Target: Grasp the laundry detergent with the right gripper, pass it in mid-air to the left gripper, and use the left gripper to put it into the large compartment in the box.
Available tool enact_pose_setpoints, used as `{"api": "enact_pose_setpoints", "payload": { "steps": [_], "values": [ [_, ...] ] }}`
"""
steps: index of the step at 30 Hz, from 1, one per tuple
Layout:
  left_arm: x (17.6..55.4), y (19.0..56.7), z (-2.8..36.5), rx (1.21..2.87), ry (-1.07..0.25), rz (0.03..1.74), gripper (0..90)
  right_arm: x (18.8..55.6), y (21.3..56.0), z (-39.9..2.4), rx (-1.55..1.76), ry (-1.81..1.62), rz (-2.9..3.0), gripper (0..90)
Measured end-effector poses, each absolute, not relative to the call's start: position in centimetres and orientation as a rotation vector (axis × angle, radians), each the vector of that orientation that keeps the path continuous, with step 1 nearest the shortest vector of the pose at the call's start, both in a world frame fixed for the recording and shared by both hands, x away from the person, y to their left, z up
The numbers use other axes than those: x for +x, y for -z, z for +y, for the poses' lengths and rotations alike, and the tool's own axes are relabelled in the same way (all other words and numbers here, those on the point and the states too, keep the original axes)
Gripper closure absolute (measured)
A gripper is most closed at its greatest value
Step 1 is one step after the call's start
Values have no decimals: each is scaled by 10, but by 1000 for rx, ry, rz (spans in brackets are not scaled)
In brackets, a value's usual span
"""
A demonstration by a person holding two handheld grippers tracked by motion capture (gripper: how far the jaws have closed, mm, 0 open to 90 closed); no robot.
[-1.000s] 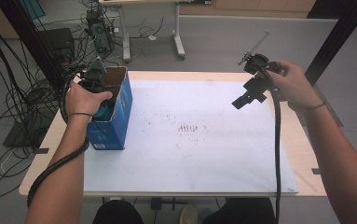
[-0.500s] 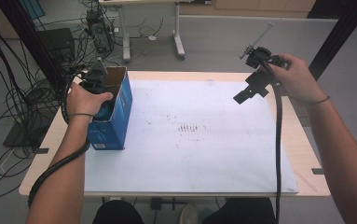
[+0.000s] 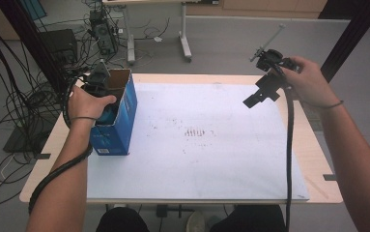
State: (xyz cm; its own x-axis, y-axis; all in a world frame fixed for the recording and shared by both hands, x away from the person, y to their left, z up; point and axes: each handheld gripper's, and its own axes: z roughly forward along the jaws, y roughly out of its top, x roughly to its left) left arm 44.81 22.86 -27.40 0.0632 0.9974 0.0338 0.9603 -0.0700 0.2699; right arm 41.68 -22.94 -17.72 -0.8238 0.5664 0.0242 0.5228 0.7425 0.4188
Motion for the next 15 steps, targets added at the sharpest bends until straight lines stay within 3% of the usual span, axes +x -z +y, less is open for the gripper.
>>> {"api": "enact_pose_setpoints", "payload": {
  "steps": [15],
  "values": [
    [448,274,228,2156,-312,2016,375,417,181,-233,891,-644,2834,67]
  ]
}}
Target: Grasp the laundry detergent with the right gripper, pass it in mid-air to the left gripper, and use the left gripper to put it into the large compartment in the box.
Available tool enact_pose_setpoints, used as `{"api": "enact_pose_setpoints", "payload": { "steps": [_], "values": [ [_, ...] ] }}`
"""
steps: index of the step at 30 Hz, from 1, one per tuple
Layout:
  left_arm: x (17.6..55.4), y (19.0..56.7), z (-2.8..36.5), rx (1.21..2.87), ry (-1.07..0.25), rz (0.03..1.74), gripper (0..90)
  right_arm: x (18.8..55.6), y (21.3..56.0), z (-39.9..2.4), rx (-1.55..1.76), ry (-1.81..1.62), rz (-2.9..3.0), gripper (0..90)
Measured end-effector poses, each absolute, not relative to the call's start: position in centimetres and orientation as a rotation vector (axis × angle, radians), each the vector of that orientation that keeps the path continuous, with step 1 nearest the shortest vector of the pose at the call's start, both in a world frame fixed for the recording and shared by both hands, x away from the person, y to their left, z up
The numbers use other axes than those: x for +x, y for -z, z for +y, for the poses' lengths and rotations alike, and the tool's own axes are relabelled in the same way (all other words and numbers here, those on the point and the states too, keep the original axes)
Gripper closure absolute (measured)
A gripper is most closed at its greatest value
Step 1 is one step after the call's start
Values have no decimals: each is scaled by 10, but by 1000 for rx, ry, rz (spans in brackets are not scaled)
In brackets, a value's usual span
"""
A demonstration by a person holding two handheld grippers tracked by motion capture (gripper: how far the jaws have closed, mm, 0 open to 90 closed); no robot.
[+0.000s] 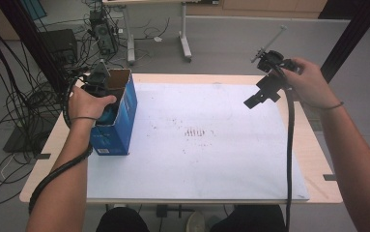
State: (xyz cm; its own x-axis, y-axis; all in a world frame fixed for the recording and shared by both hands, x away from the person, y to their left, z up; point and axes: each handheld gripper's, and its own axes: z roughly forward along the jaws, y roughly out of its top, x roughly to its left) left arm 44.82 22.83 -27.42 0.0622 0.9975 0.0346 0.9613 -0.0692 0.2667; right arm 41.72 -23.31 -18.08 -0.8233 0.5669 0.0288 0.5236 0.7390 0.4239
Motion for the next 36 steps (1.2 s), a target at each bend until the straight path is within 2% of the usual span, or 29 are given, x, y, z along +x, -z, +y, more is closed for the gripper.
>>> {"api": "enact_pose_setpoints", "payload": {
  "steps": [36],
  "values": [
    [448,274,230,2145,-304,2020,374,416,182,-233,892,-630,2830,70]
  ]
}}
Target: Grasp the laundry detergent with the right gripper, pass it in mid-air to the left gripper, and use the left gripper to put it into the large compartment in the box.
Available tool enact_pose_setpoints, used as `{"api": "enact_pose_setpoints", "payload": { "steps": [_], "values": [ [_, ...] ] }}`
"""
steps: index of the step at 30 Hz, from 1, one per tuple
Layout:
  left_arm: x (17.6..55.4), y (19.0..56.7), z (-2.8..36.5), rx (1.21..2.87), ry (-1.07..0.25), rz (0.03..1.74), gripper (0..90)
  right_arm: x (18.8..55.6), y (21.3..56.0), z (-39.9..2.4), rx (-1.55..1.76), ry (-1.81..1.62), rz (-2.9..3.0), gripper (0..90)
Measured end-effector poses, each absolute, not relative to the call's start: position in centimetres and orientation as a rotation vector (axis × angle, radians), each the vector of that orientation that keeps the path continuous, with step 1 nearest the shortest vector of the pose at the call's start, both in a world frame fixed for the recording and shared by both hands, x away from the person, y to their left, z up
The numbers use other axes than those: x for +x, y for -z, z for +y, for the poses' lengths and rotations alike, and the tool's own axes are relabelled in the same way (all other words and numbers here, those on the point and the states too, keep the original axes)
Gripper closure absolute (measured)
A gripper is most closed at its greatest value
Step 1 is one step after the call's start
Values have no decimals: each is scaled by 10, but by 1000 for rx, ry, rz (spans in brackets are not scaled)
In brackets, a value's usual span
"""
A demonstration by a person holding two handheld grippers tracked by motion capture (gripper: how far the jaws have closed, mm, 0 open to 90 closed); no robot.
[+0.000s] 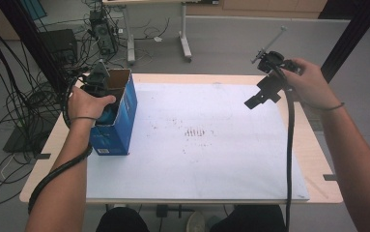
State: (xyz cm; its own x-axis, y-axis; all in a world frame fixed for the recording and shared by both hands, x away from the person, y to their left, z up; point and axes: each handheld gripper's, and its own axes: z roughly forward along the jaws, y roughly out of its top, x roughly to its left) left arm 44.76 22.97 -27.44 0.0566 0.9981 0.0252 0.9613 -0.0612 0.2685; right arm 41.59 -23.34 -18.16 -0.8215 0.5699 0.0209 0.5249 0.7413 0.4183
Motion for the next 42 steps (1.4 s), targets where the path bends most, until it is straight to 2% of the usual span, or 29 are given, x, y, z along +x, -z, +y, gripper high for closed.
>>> {"api": "enact_pose_setpoints", "payload": {
  "steps": [25,33,42],
  "values": [
    [448,274,227,2148,-283,2015,371,416,182,-234,891,-633,2836,69],
    [448,270,228,2133,-284,2029,327,416,183,-235,890,-635,2837,69],
    [446,267,227,2133,-281,2028,322,416,184,-235,887,-637,2841,69]
  ]
}}
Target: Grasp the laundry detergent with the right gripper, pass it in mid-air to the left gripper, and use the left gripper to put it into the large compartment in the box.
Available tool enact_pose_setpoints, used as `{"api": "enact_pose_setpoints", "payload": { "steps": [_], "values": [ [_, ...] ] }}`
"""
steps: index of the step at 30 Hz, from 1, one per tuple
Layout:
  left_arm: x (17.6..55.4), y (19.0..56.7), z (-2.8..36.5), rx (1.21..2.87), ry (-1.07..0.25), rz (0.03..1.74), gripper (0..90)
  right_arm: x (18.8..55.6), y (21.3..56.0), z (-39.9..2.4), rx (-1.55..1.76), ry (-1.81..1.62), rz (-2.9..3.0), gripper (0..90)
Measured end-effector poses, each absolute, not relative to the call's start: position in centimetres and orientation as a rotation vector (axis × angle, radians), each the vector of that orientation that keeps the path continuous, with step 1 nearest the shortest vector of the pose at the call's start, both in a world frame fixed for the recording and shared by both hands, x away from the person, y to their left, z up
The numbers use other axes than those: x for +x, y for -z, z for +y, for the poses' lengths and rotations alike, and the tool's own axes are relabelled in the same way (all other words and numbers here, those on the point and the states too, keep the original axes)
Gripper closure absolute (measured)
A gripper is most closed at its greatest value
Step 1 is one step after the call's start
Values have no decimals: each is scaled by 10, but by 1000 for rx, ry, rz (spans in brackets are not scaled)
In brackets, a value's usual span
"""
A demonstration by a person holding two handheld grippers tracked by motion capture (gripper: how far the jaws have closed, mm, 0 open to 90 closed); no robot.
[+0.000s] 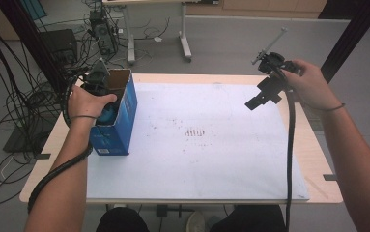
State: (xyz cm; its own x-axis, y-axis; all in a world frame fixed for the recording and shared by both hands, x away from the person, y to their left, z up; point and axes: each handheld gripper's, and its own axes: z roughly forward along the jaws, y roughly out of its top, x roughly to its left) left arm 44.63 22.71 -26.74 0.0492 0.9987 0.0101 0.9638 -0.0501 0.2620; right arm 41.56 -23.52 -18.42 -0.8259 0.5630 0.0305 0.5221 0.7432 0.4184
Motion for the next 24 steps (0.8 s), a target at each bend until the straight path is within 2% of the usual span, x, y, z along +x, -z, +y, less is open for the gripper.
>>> {"api": "enact_pose_setpoints", "payload": {
  "steps": [16,24],
  "values": [
    [440,233,223,2131,-328,1991,308,414,183,-234,879,-641,2843,70],
    [436,209,219,2109,-335,1946,249,414,185,-233,879,-641,2845,69]
  ]
}}
